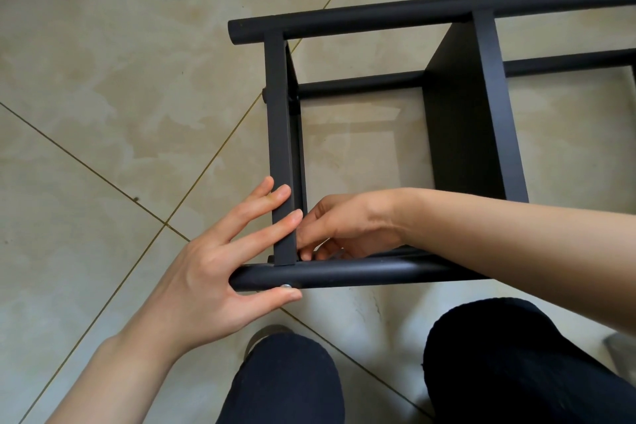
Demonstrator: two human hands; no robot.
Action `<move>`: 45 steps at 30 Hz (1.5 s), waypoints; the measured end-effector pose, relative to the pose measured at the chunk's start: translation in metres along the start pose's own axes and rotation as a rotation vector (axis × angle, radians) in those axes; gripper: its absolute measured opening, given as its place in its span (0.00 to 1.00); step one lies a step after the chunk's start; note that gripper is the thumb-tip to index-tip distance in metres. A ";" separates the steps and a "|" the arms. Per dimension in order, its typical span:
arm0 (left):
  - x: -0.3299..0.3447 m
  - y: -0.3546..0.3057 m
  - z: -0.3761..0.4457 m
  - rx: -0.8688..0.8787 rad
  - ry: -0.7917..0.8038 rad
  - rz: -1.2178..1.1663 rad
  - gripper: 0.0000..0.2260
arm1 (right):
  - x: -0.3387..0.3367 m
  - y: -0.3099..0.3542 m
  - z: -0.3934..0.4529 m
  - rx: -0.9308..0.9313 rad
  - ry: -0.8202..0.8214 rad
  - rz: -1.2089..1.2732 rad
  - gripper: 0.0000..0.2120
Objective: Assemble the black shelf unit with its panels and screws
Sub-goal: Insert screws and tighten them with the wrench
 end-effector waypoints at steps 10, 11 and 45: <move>0.000 0.000 0.000 0.001 0.000 -0.003 0.32 | -0.005 0.002 0.002 0.008 -0.044 -0.109 0.09; 0.000 0.000 0.000 0.002 -0.001 -0.005 0.32 | -0.005 0.002 0.002 0.004 -0.051 -0.112 0.08; 0.000 0.002 0.000 0.008 -0.014 -0.015 0.32 | -0.002 -0.001 0.002 -0.025 -0.039 -0.005 0.04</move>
Point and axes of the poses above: each hand's wrist, its own z-axis towards the middle knuckle, its own x-axis out of the palm, y = z × x, the point moved 8 cm from there along z, towards the middle knuckle, and after that the axes turned 12 degrees about -y, right-handed, at the moved point
